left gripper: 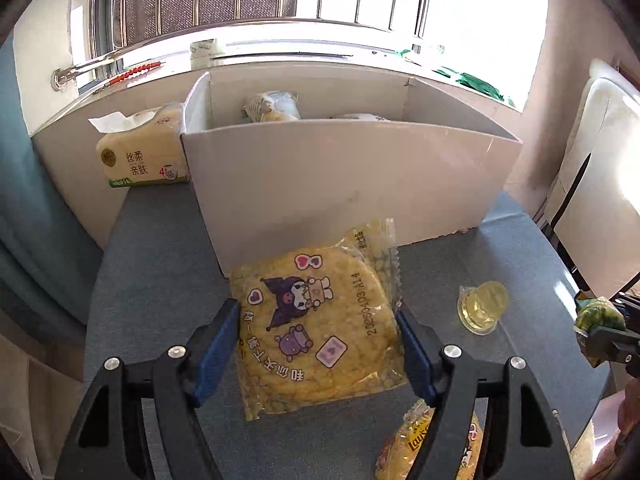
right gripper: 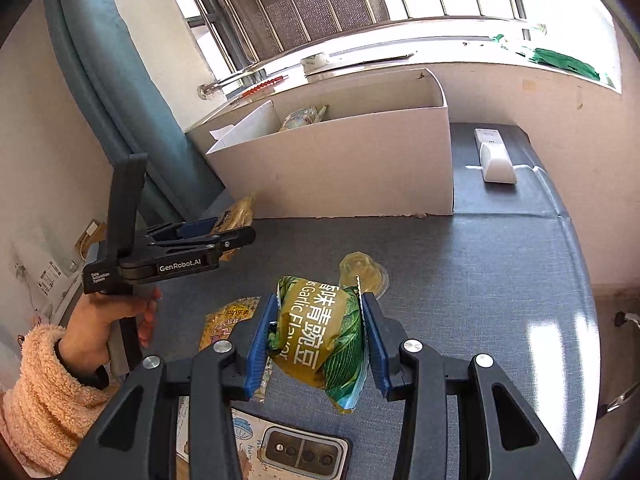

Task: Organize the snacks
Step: 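Grasp the yellow cookie pack with the left gripper while the right holds the pea pack, then drop the cookie pack and pea pack into the white box, opening both grippers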

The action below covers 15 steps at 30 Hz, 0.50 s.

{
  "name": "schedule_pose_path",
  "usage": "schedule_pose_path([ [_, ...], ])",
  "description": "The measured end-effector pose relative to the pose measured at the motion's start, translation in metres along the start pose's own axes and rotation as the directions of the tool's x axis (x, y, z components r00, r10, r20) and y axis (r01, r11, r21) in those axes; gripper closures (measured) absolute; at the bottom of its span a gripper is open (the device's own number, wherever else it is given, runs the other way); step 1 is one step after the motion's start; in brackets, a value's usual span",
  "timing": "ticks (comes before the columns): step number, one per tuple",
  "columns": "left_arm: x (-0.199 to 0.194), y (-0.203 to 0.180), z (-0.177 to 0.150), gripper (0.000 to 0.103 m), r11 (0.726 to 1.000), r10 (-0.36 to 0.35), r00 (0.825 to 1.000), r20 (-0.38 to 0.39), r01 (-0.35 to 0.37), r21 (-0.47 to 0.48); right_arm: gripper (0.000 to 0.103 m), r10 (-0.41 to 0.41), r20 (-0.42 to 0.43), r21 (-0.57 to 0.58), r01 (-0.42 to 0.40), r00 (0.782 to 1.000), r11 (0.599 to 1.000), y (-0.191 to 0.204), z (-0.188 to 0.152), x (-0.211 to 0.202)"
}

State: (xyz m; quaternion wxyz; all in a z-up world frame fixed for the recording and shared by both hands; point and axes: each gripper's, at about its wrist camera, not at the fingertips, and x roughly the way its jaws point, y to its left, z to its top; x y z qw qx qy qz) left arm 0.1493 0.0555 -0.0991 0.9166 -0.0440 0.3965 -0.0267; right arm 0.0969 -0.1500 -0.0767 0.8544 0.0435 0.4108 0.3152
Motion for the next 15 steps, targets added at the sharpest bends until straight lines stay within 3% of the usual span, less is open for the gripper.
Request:
schedule_pose_path([
  [7, -0.059, 0.0, 0.046, 0.025, 0.996, -0.088, 0.981, 0.172, 0.09, -0.006, 0.057, 0.06, 0.103, 0.025, -0.063, 0.993, 0.998, 0.005, 0.05, -0.009],
  [12, -0.055, 0.017, 0.094, 0.025, 0.987, -0.134, 0.965, 0.226, 0.151, -0.061, 0.057, 0.032, 0.171, 0.023, -0.036, 0.985, 0.999, 0.004, 0.116, 0.002],
  [15, -0.038, 0.023, 0.128, 0.025, 0.985, -0.132, 0.967, 0.219, 0.153, -0.084, 0.057, -0.035, 0.168, 0.04, 0.029, 0.985, 0.999, -0.003, 0.156, 0.022],
])
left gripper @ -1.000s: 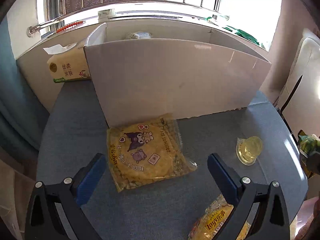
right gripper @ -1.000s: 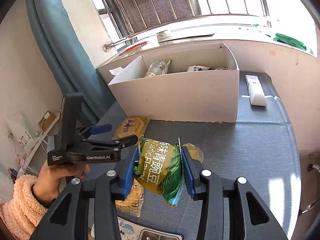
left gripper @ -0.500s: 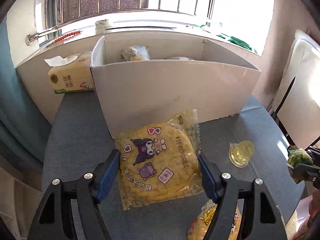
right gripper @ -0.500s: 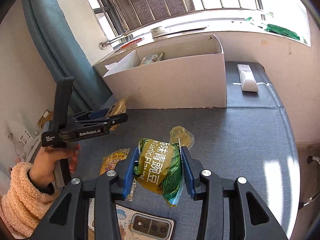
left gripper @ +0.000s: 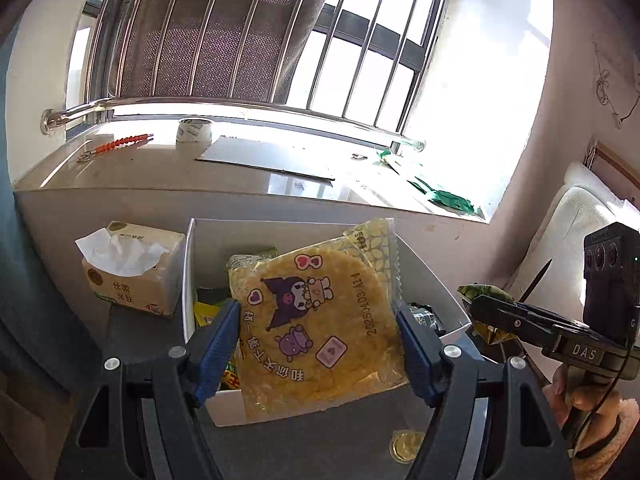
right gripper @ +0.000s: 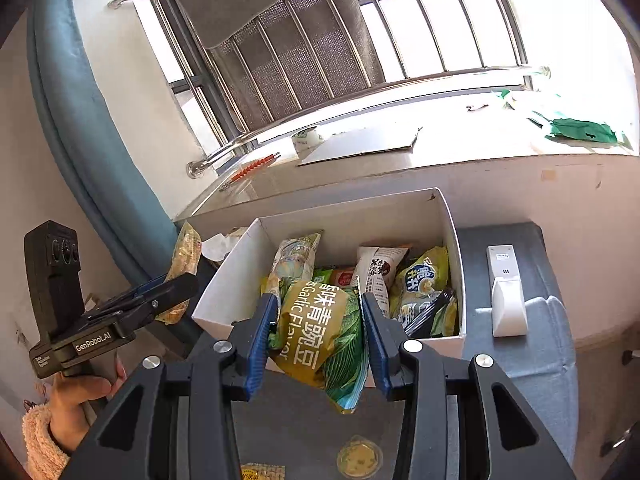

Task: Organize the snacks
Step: 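Drop the cookie pack and pea pack into the white box, opening both grippers, then grasp the clear jelly cup with the left gripper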

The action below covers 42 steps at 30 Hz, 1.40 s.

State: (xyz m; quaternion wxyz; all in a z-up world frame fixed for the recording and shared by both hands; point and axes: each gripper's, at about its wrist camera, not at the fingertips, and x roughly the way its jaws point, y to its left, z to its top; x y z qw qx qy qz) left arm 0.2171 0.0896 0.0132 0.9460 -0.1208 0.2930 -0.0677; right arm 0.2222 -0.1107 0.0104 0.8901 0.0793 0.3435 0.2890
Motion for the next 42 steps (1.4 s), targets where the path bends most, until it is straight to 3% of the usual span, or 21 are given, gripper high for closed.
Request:
schedule_pose_path([
  [8, 0.056, 0.023, 0.04, 0.023, 0.999, 0.028, 0.998, -0.056, -0.029, -0.019, 0.055, -0.083, -0.049, 0.004, 0.083, 0.995, 0.997, -0.017, 0.045, 0.055],
  [9, 0.062, 0.025, 0.041, 0.011, 0.999, 0.031, 0.996, -0.081, -0.033, -0.019, 0.052, -0.09, -0.042, -0.014, 0.09, 0.995, 0.996, -0.016, 0.046, 0.056],
  [10, 0.071, 0.028, 0.04, 0.0, 0.999, 0.033, 0.991, -0.128, -0.036, -0.024, 0.038, -0.105, -0.033, -0.029, 0.104, 0.994, 0.994, -0.016, 0.047, 0.058],
  [11, 0.078, 0.031, 0.038, 0.0, 0.998, 0.048, 0.985, -0.166, -0.054, -0.032, 0.007, -0.124, -0.036, -0.03, 0.123, 0.992, 0.992, -0.017, 0.047, 0.06],
  [12, 0.08, 0.034, 0.036, 0.0, 0.997, 0.071, 0.981, -0.178, -0.077, -0.027, 0.0, -0.133, -0.049, -0.023, 0.132, 0.99, 0.991, -0.019, 0.046, 0.061],
  [15, 0.076, 0.038, 0.024, 0.0, 0.993, 0.111, 0.98, -0.165, -0.114, -0.005, 0.0, -0.155, -0.068, -0.028, 0.154, 0.986, 0.988, -0.022, 0.039, 0.058],
  [18, 0.065, 0.04, 0.016, 0.0, 0.996, 0.081, 0.985, -0.154, -0.086, -0.021, 0.0, -0.177, -0.058, -0.064, 0.173, 0.983, 0.983, -0.02, 0.031, 0.048],
  [25, 0.008, 0.012, -0.002, 0.0, 0.999, 0.036, 0.997, -0.075, -0.033, 0.031, 0.0, -0.08, -0.016, -0.046, 0.079, 0.997, 0.996, -0.011, 0.002, 0.002],
  [28, -0.019, -0.008, -0.023, 0.0, 0.997, -0.015, 0.999, -0.052, 0.019, 0.072, 0.0, -0.04, -0.011, -0.063, 0.04, 0.999, 0.997, -0.005, -0.021, -0.021],
  [31, -0.04, -0.025, -0.048, 0.0, 0.994, -0.017, 0.999, -0.04, 0.021, 0.111, 0.0, -0.013, -0.019, -0.07, 0.012, 1.0, 0.997, -0.001, -0.05, -0.04],
  [36, -0.053, -0.05, -0.096, 0.0, 0.983, -0.002, 0.998, -0.068, 0.014, 0.185, 0.0, -0.007, -0.038, -0.024, 0.006, 0.999, 1.0, -0.004, -0.106, -0.064],
  [42, -0.024, -0.067, -0.152, 0.0, 0.976, -0.009, 0.978, -0.207, 0.053, 0.211, 0.0, -0.021, -0.073, 0.035, 0.024, 0.997, 0.999, -0.014, -0.174, -0.089],
])
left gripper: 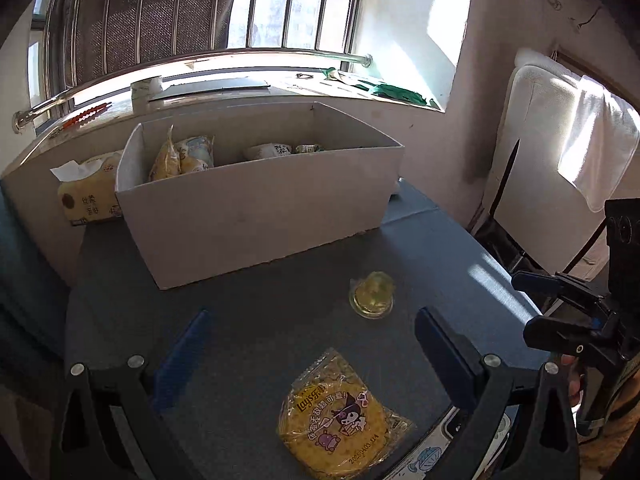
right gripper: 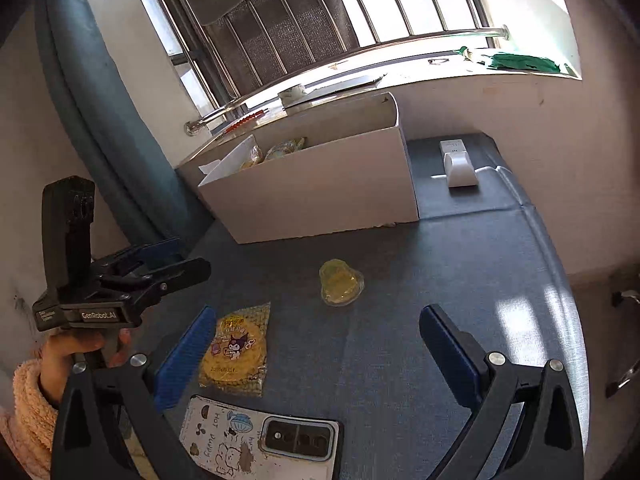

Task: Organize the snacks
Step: 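Grasp the clear jelly cup with the left gripper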

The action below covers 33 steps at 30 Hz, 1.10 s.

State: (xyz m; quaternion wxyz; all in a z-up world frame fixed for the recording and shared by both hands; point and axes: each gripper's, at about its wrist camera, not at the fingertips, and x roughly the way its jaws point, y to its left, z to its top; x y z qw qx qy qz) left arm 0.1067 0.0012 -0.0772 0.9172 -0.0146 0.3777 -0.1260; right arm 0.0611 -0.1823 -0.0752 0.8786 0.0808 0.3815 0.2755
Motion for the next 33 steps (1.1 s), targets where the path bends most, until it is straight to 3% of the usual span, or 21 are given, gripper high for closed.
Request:
schedule_pose_path([
  [3, 0.024, -0.017, -0.003, 0.0, 0.999, -0.005, 0.999, -0.052, 0.007, 0.045, 0.0, -0.016, -0.036, 0.02, 0.016, 0.999, 1.0, -0.006, -0.024, -0.006],
  [5, 0.036, -0.028, 0.001, 0.0, 0.997, -0.046, 0.997, -0.068, 0.05, 0.064, 0.0, -0.013, -0.055, 0.02, 0.014, 0.998, 1.0, -0.008, -0.033, -0.01],
  [12, 0.091, -0.057, 0.023, 0.001, 0.987, -0.046, 0.983, -0.177, 0.072, 0.142, 0.0, -0.041, -0.001, -0.007, 0.041, 0.999, 0.999, -0.01, -0.037, -0.028],
  [14, 0.107, -0.06, 0.027, 0.011, 0.987, -0.023, 0.974, -0.225, 0.057, 0.148, 0.0, -0.042, -0.002, 0.005, 0.042, 0.999, 0.999, -0.012, -0.037, -0.028],
  [17, 0.125, -0.058, 0.025, 0.051, 0.985, 0.001, 0.957, -0.289, 0.049, 0.163, 0.0, -0.035, -0.004, 0.016, 0.035, 0.999, 0.999, -0.016, -0.037, -0.028],
  [19, 0.122, -0.055, 0.026, 0.062, 0.987, -0.03, 0.964, -0.266, 0.069, 0.142, 0.0, -0.035, 0.002, 0.016, 0.035, 0.999, 0.999, -0.016, -0.037, -0.029],
  [22, 0.117, -0.055, 0.026, 0.062, 0.986, -0.026, 0.961, -0.274, 0.07, 0.15, 0.0, -0.047, -0.004, 0.023, 0.047, 0.999, 0.999, -0.019, -0.038, -0.027],
  [26, 0.1, -0.048, 0.023, 0.062, 0.987, -0.072, 0.968, -0.241, 0.105, 0.125, 0.0, -0.041, -0.013, 0.037, 0.042, 0.999, 0.998, -0.02, -0.039, -0.023],
  [33, 0.041, -0.019, 0.018, 0.062, 0.994, -0.084, 0.992, -0.094, 0.09, 0.057, 0.0, -0.049, -0.033, 0.042, 0.05, 0.998, 0.998, -0.016, -0.037, -0.015],
])
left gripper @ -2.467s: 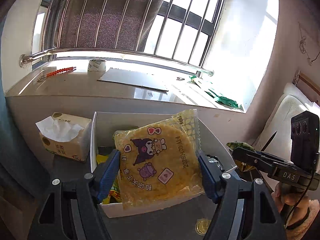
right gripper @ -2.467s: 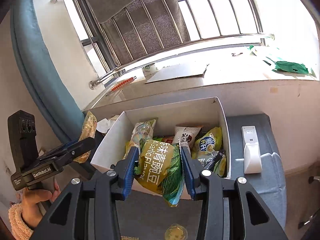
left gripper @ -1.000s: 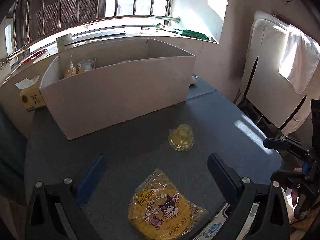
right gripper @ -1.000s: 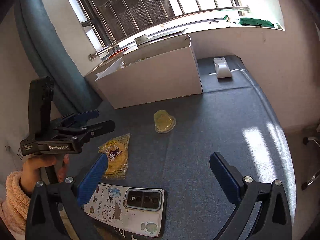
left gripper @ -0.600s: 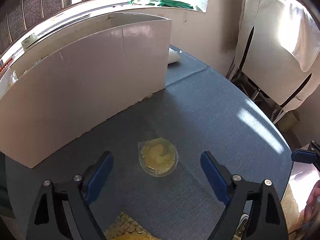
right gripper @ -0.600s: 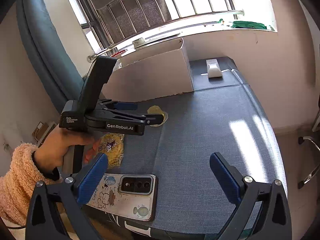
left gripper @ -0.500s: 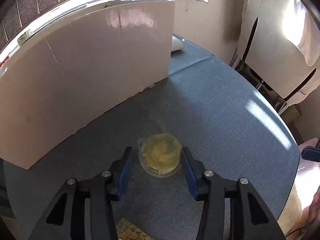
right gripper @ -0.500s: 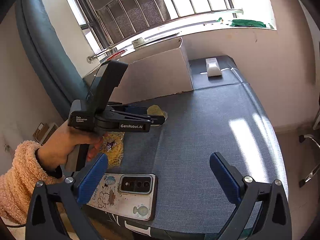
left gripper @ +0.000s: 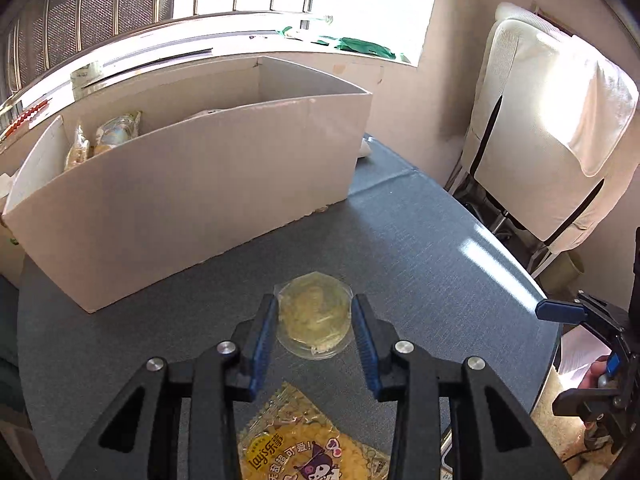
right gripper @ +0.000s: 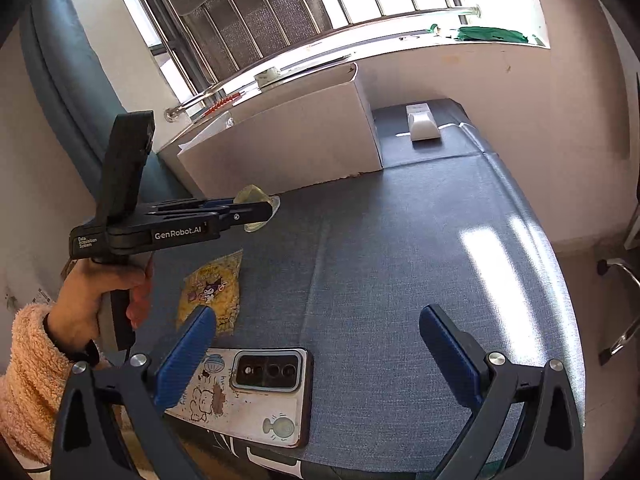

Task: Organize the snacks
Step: 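Grasp the clear jelly cup with the left gripper, then grasp the yellow Lay's cookie pack with the right gripper while the left holds the jelly cup, then carry the Lay's pack over the white box with the right gripper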

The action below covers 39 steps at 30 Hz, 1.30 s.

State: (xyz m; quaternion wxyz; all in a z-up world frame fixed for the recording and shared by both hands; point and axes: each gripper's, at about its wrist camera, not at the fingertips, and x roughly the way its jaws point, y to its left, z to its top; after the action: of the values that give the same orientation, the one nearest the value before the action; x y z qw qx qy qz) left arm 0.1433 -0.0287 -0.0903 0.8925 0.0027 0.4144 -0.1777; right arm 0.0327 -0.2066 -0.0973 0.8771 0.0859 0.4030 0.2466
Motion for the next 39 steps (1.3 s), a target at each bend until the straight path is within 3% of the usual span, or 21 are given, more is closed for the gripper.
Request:
schedule_pose_path([
  [5, -0.06, 0.027, -0.029, 0.062, 0.996, 0.016, 0.995, 0.102, -0.006, -0.09, 0.0, 0.01, -0.036, -0.059, -0.012, 0.999, 0.998, 0.021, 0.005, 0.016],
  [12, -0.138, 0.049, -0.079, 0.062, 0.984, 0.046, 0.977, 0.209, -0.009, -0.178, 0.0, 0.029, -0.169, -0.239, -0.07, 0.985, 0.968, 0.088, 0.008, 0.07],
  [18, -0.164, 0.055, -0.116, 0.062, 0.974, 0.066, 0.971, 0.228, -0.012, -0.228, 0.0, -0.038, -0.262, -0.326, -0.052, 0.964, 0.944, 0.131, 0.008, 0.125],
  [23, -0.161, 0.067, -0.124, 0.062, 0.963, 0.056, 0.971, 0.234, 0.01, -0.27, 0.003, -0.143, -0.318, -0.403, 0.003, 0.937, 0.915, 0.139, 0.006, 0.157],
  [24, -0.159, 0.068, -0.125, 0.062, 0.961, 0.053, 0.971, 0.235, 0.014, -0.277, 0.005, -0.18, -0.316, -0.418, 0.034, 0.932, 0.908, 0.138, 0.006, 0.161],
  [25, -0.158, 0.069, -0.125, 0.062, 0.96, 0.051, 0.971, 0.234, 0.017, -0.28, 0.024, -0.199, -0.282, -0.434, 0.061, 0.939, 0.899, 0.139, 0.006, 0.158],
  [28, -0.153, 0.071, -0.12, 0.062, 0.961, 0.042, 0.972, 0.23, 0.024, -0.275, 0.024, -0.139, -0.322, -0.414, -0.007, 0.936, 0.91, 0.134, 0.015, 0.154],
  [31, -0.149, 0.072, -0.115, 0.062, 0.962, 0.044, 0.973, 0.225, 0.02, -0.273, 0.024, -0.113, -0.282, -0.397, -0.009, 0.953, 0.918, 0.127, 0.031, 0.135],
  [35, -0.148, 0.071, -0.1, 0.062, 0.965, 0.037, 0.97, 0.239, 0.027, -0.259, 0.024, -0.046, -0.187, -0.342, -0.021, 0.981, 0.939, 0.116, 0.073, 0.098],
  [39, -0.153, 0.065, -0.058, 0.062, 0.98, 0.045, 0.957, 0.286, 0.013, -0.197, 0.024, -0.023, -0.049, -0.312, 0.007, 0.999, 0.95, 0.111, 0.128, 0.066],
])
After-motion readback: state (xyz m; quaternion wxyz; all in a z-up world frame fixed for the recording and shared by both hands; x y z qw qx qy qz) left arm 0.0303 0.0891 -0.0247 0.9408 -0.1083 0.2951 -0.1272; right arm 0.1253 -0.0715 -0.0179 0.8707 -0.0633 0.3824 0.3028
